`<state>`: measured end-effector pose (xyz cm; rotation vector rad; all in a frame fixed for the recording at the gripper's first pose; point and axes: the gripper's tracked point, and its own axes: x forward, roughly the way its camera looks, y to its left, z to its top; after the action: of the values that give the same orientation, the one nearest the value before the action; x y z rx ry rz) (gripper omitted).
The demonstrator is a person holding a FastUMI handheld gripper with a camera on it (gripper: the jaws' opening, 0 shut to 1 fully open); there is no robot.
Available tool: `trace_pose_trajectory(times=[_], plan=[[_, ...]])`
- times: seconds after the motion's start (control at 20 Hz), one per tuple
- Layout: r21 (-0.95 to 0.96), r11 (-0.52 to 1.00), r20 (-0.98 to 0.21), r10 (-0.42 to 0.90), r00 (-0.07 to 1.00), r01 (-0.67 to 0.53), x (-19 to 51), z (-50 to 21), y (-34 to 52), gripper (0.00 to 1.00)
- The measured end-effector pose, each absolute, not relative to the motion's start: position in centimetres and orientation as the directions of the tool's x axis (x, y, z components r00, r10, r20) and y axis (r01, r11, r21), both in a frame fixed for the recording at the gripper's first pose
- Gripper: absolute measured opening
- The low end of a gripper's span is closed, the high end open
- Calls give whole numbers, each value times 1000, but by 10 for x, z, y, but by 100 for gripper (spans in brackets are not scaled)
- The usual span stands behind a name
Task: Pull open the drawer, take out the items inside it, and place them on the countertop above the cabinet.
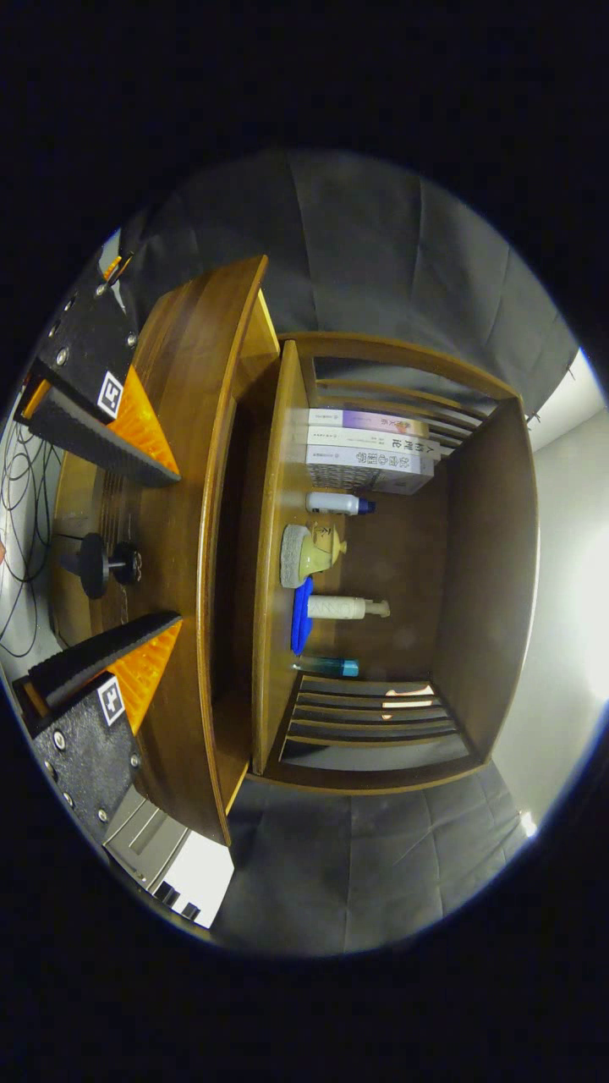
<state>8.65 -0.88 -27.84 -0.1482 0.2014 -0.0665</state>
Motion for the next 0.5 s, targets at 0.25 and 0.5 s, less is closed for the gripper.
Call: trace_pose_trajectory(times=[0.25, 0.5], plan=[[-159, 986, -205, -75, 976, 43, 119, -283, -12, 95], [-195, 980, -201, -79, 976, 40, 150, -289, -13, 95]])
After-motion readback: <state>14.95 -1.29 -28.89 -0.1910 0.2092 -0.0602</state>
